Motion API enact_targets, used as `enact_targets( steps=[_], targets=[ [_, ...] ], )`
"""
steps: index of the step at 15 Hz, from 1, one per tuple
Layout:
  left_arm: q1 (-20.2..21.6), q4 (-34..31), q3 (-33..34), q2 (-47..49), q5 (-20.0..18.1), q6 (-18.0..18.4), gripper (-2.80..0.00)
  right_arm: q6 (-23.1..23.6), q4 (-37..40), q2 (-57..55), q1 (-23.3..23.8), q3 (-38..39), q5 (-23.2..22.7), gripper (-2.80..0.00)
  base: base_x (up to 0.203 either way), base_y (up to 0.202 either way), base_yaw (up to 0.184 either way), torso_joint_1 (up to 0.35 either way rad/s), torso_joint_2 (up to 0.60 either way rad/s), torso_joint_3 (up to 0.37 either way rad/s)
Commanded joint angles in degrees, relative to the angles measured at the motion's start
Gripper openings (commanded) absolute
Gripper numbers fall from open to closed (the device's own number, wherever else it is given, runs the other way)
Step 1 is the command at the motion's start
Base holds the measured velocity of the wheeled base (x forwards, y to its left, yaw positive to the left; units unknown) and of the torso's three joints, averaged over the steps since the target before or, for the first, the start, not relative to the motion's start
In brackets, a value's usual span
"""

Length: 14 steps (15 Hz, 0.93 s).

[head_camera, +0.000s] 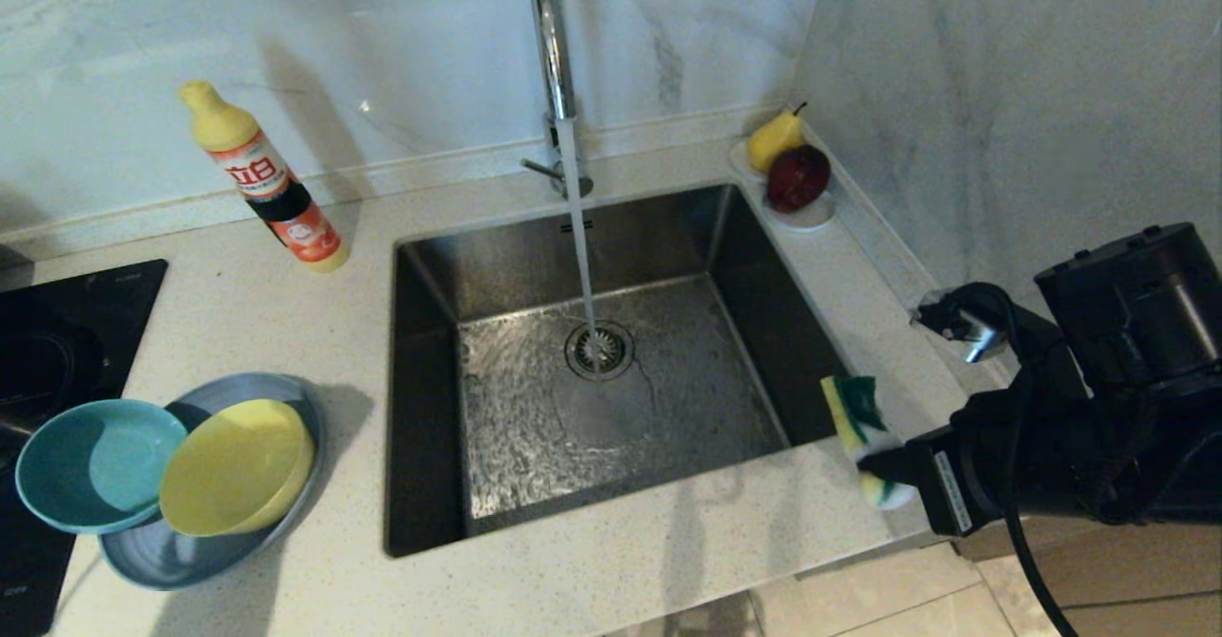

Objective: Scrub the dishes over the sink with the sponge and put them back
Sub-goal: Pick up a bowl and the sponge

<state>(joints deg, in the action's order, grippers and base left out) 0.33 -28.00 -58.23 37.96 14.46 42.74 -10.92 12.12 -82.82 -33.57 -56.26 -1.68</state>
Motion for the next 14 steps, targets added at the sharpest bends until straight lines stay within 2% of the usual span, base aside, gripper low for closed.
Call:
enact_targets(
  steps=[1,7,8,9,11,13,14],
  targets=[
    [0.0,-3.1,0.5,2.3,0.3,0.2,-2.8,0.5,-0.2,-0.9,-0.1,0.0,-0.1,-2.8,0.0,0.0,0.0,0.0,0.0,0.0],
    [0.0,-4.3,0.8,9.9,4.2,1.6,-2.8,1.1,-0.6,-2.6,-0.1,-0.8,-0.3,-2.8,0.0,0.0,0.0,0.0,0.0,0.0],
    [0.0,-4.2,1.4,10.9,4.7,1.4,0.0,1.1,-0.6,-2.7,-0.1,-1.0,-0.4,-2.8,0.0,0.0,0.0,0.0,0.0,0.0],
    [0.1,-3.9,2.7,12.8,6.2,0.8,0.0,1.1,-0.6,-3.0,-0.1,-1.0,-0.4,-2.8,0.0,0.0,0.0,0.0,0.0,0.0],
    [0.2,-2.8,4.4,15.9,9.0,-2.9,0.0,1.2,-0.7,-3.4,0.0,-1.0,-0.4,-2.8,0.0,0.0,0.0,0.0,0.0,0.0],
    [1.6,-2.4,4.7,18.4,9.4,-7.6,0.0,1.2,-2.1,-4.4,0.0,-0.9,-0.6,-2.8,0.0,0.0,0.0,0.0,0.0,0.0],
    [3.0,-2.3,4.8,19.1,9.4,-8.5,0.0,1.1,-2.3,-4.8,0.0,-0.9,-0.6,-2.8,0.0,0.0,0.0,0.0,0.0,0.0]
  ],
)
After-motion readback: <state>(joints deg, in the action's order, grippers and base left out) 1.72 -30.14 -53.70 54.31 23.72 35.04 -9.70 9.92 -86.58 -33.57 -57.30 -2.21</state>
